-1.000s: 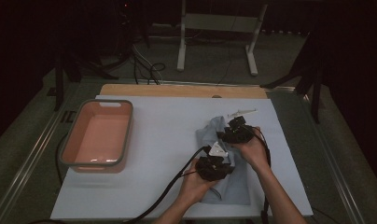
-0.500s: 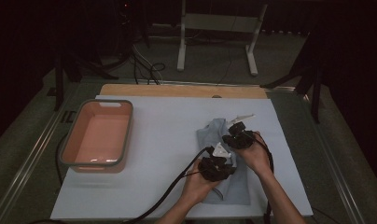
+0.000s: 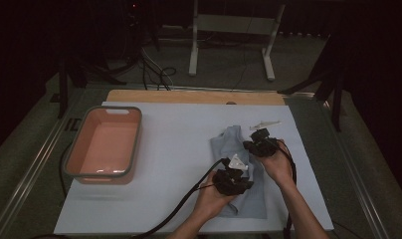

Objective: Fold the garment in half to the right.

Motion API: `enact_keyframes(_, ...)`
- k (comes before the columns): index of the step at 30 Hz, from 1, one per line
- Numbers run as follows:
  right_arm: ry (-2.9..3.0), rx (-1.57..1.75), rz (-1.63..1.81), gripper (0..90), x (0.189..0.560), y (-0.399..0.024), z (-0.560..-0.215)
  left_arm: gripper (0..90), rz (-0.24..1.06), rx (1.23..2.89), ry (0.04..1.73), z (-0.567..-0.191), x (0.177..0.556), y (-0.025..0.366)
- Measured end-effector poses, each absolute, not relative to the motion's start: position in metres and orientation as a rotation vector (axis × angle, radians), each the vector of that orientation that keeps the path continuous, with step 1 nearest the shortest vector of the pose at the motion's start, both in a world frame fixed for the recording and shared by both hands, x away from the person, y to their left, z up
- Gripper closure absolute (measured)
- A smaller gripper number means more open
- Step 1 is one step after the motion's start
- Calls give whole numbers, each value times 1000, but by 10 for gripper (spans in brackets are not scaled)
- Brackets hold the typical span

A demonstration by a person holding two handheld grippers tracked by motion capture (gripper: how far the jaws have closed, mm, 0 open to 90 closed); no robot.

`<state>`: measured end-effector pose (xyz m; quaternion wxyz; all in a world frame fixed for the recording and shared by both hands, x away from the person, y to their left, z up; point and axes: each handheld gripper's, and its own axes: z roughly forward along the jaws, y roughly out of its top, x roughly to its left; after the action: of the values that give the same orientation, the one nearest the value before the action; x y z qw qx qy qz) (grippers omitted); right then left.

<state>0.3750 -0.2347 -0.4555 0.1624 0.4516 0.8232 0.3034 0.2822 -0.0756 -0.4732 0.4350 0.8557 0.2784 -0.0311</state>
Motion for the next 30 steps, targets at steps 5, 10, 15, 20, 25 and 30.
enact_keyframes(5,2346,1295,868,889,375,-236,-456,788,-91,2140,679,-474,279,-74)
enact_keyframes(10,2352,1293,873,875,372,-235,-457,835,-86,2144,691,-476,281,-74)
enact_keyframes(15,2330,1287,912,746,363,-236,-452,844,-81,2146,700,-479,283,-76)
enact_keyframes(20,2319,1285,942,609,351,-241,-449,845,-85,2135,716,-479,285,-80)
enact_keyframes(25,2323,1288,956,581,339,-245,-449,845,-84,2141,715,-479,287,-82)
enact_keyframes(30,2326,1274,965,583,324,-249,-445,844,-80,2143,723,-480,289,-86)
